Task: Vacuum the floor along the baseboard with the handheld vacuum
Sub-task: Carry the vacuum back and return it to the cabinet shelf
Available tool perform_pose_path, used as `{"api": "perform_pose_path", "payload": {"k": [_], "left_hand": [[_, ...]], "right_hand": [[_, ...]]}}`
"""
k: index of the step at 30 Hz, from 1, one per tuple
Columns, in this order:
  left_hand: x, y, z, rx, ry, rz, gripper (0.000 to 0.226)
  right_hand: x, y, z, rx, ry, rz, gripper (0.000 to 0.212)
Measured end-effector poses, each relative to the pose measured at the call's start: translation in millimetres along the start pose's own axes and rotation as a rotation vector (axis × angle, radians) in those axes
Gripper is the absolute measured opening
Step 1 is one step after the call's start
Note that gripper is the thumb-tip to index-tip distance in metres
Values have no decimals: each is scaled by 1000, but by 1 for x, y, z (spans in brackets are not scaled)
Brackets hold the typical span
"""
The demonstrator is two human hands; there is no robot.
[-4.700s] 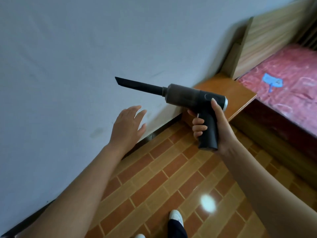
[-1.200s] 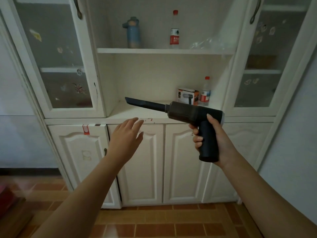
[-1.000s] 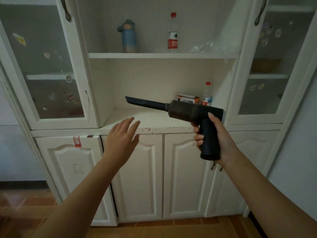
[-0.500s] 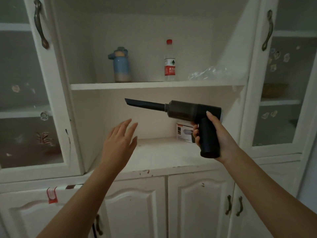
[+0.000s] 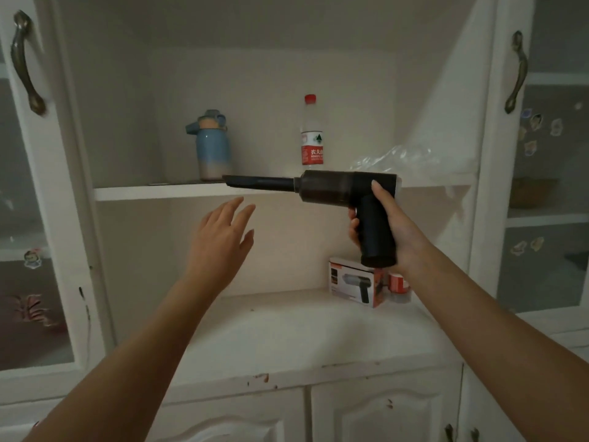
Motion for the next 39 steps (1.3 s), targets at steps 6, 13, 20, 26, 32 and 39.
{"api": "perform_pose_path", "payload": {"k": [6, 13, 20, 26, 32, 39], "left_hand": [[72, 1, 25, 38, 30, -38, 46], [140, 21, 42, 43, 100, -73, 46], [181, 14, 63, 31, -71, -207, 48], [200, 4, 90, 81, -304, -241, 50], [209, -3, 114, 64, -406, -251, 46], [210, -4, 137, 69, -561, -267, 40]], "right_hand": [[76, -32, 14, -29, -58, -112, 45], [167, -54, 17, -122, -120, -130, 57], [224, -60, 15, -343, -72, -182, 60], [248, -55, 20, -399, -81, -207, 51], [258, -44, 19, -461, -39, -101, 44], [267, -34, 15, -570, 26, -27, 49]]}}
Point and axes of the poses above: each hand's wrist, its own x-axis towards the middle knuckle, its own z-axis out of the palm, y = z × x, the point moved 5 cm from there along x, towards the middle knuckle, and after that the axes turned 14 degrees about -z, right-handed, at the moved point
